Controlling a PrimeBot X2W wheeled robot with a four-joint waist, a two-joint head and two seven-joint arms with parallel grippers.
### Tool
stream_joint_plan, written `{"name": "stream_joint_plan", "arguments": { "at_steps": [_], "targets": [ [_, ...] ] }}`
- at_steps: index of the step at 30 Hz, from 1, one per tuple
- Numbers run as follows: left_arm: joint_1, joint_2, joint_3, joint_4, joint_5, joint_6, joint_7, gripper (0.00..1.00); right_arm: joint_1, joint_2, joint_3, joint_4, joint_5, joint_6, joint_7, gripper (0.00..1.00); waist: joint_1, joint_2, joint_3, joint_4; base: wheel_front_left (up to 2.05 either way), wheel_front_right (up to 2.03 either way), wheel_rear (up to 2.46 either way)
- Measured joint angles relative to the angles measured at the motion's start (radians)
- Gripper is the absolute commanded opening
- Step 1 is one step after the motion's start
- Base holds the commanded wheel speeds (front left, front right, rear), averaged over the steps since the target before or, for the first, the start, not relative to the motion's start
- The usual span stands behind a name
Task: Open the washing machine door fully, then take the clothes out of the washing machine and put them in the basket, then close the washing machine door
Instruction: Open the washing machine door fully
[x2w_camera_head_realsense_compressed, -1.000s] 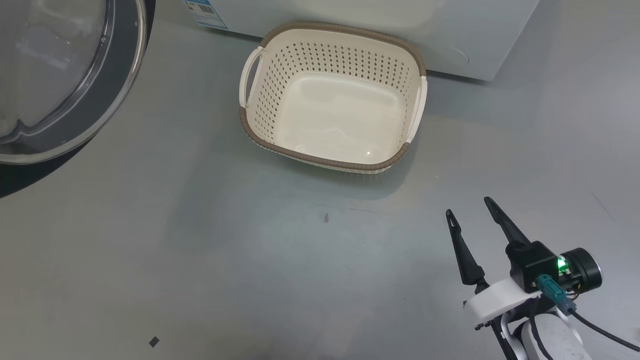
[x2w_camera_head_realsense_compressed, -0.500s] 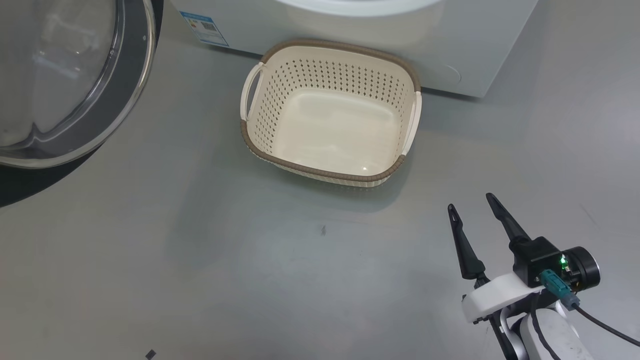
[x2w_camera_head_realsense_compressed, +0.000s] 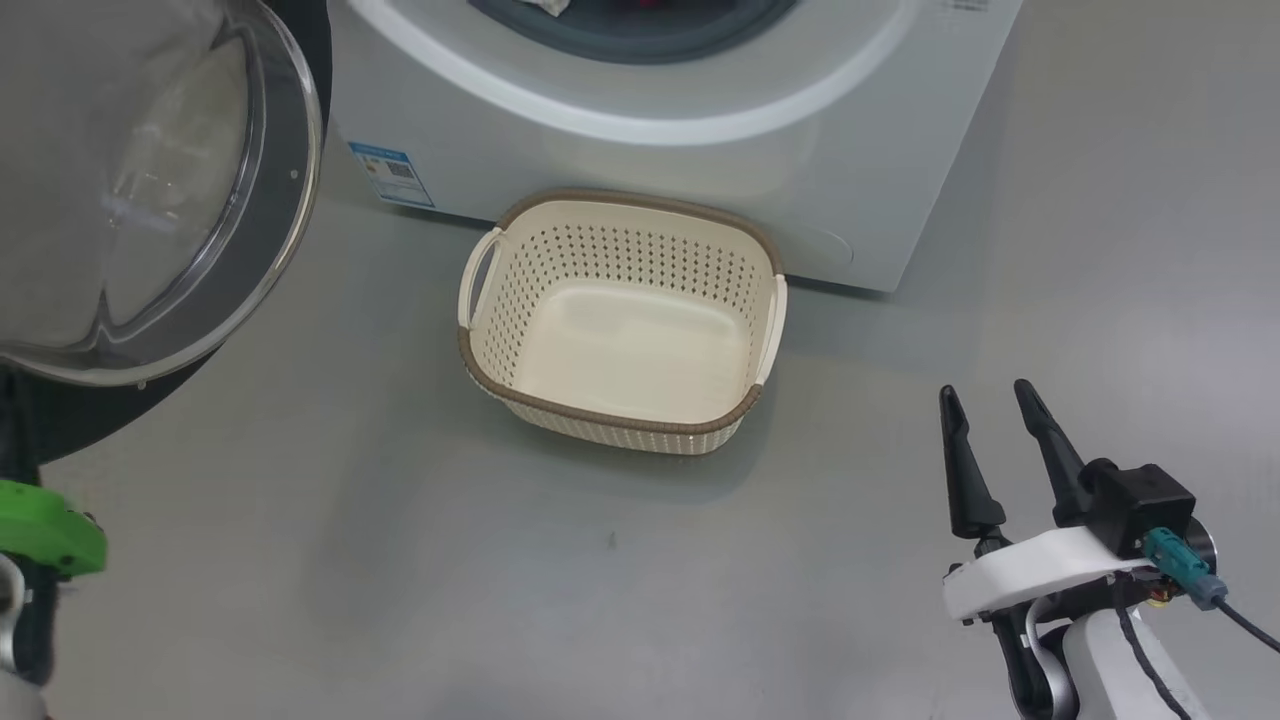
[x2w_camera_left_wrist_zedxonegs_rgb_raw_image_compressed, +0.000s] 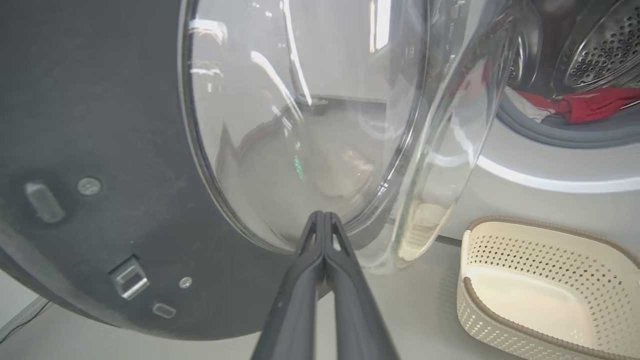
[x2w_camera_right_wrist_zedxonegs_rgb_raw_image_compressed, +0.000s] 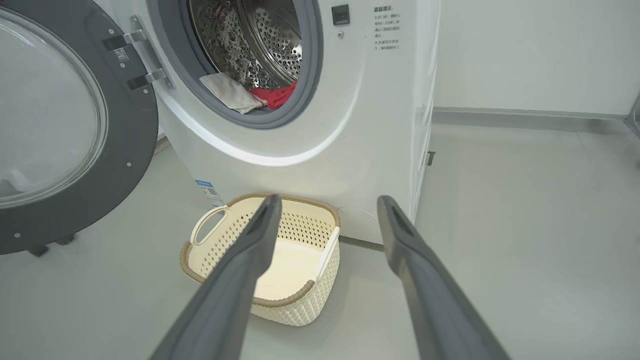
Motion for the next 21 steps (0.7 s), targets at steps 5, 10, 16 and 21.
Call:
{"name": "stream_joint_plan", "arguments": {
  "at_steps": [5, 10, 16, 21],
  "targets": [
    [0.06, -0.027, -0.038, -0.053, 0.001, 0.0, 0.0, 0.0, 0.013, 0.001, -0.016, -0.002, 0.043, 0.009, -0.003, 1.0, 0.0, 0.0, -0.056, -0.033, 0.0, 0.0, 0.0],
    [0.113, -0.041, -0.064, -0.109, 0.001, 0.0, 0.0, 0.0, 0.039, 0.002, -0.026, -0.018, 0.053, 0.017, -0.003, 1.0, 0.0, 0.0, -0.106, -0.074, 0.0, 0.0, 0.0],
    [0.19, -0.052, -0.084, -0.182, 0.001, 0.0, 0.0, 0.0, 0.073, 0.007, -0.04, -0.037, 0.065, 0.02, -0.003, 1.0, 0.0, 0.0, -0.158, -0.127, 0.0, 0.0, 0.0],
    [0.245, -0.068, -0.088, -0.247, 0.009, 0.0, 0.0, 0.0, 0.101, 0.009, -0.042, -0.047, 0.069, 0.027, -0.003, 1.0, 0.0, 0.0, -0.196, -0.17, 0.0, 0.0, 0.0]
  ]
}}
